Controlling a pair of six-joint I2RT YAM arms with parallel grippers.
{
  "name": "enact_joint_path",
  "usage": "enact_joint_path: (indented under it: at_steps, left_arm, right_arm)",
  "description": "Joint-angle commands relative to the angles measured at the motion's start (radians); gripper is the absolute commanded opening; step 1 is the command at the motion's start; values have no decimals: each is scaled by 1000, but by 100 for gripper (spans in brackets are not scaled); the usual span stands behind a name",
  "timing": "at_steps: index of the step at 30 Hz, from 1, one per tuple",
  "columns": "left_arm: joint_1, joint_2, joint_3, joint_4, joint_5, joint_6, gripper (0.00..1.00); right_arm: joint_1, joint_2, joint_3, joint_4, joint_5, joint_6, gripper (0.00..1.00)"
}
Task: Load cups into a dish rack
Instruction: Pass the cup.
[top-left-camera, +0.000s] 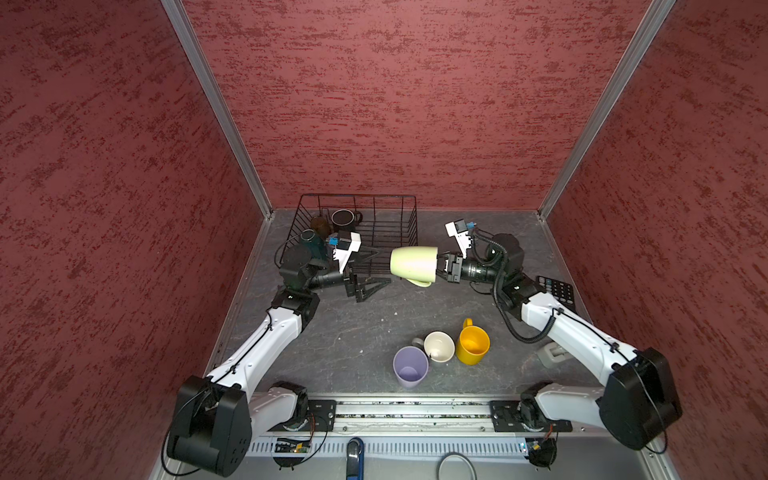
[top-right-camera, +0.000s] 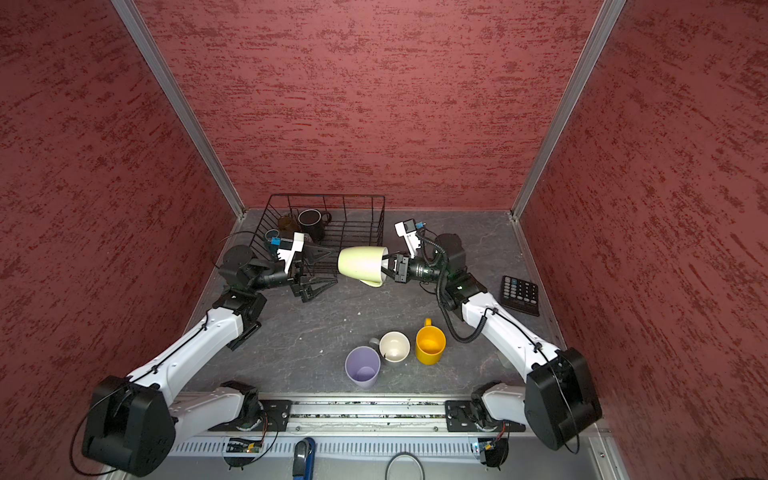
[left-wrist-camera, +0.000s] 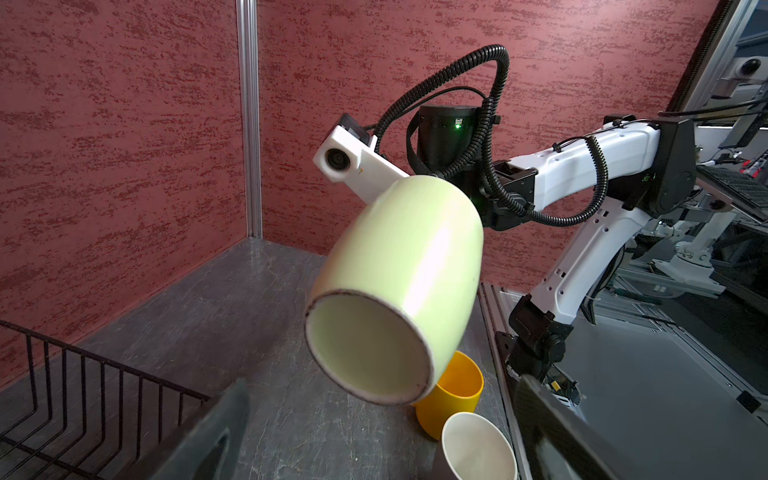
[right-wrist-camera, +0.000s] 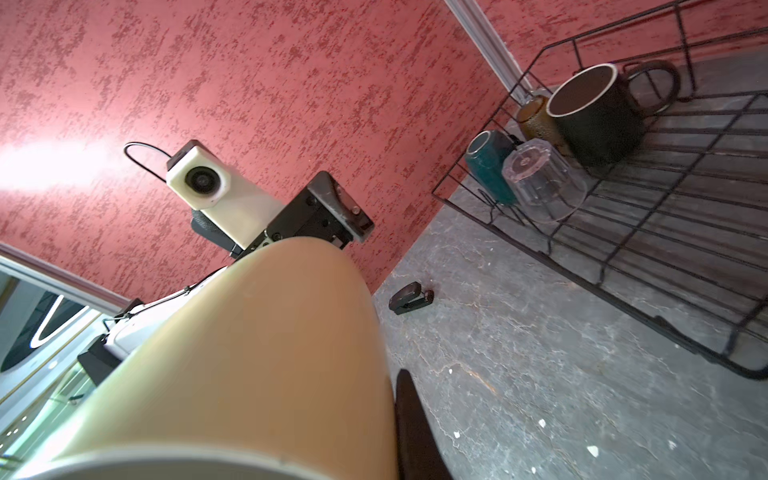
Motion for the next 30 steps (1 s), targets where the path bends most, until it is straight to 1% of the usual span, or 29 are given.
enact_joint_path:
  at_steps: [1, 5, 11, 18, 24, 30]
  left_arm:
    - [-13, 8, -6, 37, 38, -15, 100]
    - [-16, 16, -9, 75, 56, -46, 100]
    - [-21, 39, -9, 142, 94, -108, 100]
    - [-44, 53, -2, 133, 139, -108, 100]
    - [-65, 68, 11, 101, 161, -99, 98]
    - [-71, 71, 15, 100, 161, -99, 95]
  right_arm:
    - [23, 6, 37, 137, -54, 25, 0]
    - [51, 29, 46, 161, -79, 35, 0]
    - [82, 58, 52, 182, -82, 33, 0]
    - [100, 100, 49, 280, -95, 91, 0]
    - [104, 129, 52, 369, -109, 145, 0]
    - [111, 148, 52, 393, -112, 164, 0]
